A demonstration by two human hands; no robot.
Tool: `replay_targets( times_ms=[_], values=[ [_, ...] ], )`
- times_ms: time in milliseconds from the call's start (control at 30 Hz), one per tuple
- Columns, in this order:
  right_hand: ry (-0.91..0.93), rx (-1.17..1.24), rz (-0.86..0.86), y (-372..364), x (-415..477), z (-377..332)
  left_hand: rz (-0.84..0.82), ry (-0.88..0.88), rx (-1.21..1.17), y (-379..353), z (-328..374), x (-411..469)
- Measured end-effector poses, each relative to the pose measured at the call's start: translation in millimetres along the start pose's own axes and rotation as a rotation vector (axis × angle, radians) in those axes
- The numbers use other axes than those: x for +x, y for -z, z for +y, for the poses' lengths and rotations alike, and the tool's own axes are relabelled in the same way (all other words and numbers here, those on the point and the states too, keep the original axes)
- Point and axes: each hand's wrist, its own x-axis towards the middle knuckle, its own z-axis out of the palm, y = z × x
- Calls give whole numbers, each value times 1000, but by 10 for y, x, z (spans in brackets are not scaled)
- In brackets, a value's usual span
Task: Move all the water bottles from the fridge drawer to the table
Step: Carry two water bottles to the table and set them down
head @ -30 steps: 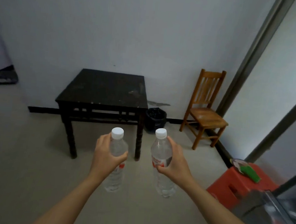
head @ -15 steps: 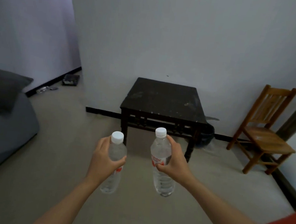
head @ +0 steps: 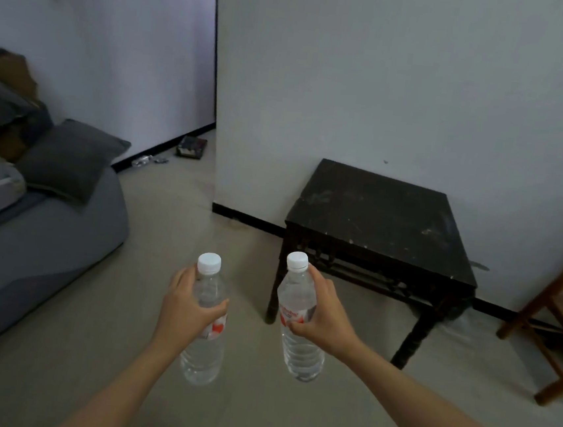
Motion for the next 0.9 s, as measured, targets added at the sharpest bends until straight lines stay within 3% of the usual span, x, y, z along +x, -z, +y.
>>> replay_targets(
  times_ms=[500, 900],
  values=[
    [150, -7, -61, -576, 2145, -30, 245, 94, 122, 94, -685, 1665],
    [66, -10, -41, -1481, 3506, -478, 202, 29, 74, 517, -1663, 3220]
  ],
)
